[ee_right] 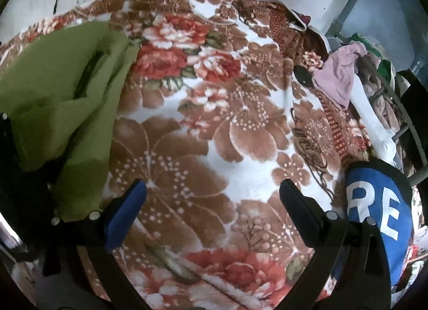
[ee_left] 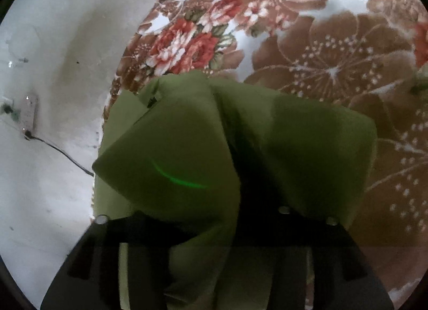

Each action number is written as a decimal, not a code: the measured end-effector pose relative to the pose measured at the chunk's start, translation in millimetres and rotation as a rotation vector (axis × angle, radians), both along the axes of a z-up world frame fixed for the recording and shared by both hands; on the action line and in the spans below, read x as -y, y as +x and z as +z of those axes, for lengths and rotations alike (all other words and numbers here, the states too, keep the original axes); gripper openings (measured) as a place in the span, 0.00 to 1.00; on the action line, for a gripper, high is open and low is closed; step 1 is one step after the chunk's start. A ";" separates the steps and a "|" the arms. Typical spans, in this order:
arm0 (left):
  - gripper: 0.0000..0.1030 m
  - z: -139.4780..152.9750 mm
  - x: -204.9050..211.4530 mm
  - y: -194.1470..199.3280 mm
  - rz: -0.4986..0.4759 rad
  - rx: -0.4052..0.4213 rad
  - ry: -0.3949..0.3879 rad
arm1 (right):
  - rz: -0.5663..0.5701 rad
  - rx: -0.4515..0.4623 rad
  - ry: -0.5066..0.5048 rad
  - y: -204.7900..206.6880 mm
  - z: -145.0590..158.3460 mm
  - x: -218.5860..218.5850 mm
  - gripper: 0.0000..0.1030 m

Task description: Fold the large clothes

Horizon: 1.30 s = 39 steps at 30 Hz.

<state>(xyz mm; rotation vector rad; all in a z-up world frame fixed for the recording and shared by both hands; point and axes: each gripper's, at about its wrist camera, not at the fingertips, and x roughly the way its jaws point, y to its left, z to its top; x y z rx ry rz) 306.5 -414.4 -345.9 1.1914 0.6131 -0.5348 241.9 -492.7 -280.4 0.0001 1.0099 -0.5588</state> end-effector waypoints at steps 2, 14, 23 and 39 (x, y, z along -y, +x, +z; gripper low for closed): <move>0.65 11.6 -3.2 -5.7 0.002 -0.009 -0.046 | -0.003 0.003 -0.025 -0.6 8.1 2.9 0.95; 0.80 65.4 -49.4 -52.6 0.054 -0.347 -0.494 | 0.071 0.077 -0.111 9.4 79.9 -11.8 0.96; 0.84 111.4 -156.8 -35.3 0.184 -0.372 -0.662 | 0.304 0.064 -0.079 102.2 79.4 -111.8 0.96; 0.93 63.1 -220.5 125.4 0.395 -0.498 -0.650 | 0.442 -0.135 -0.086 138.2 -35.3 -158.2 0.95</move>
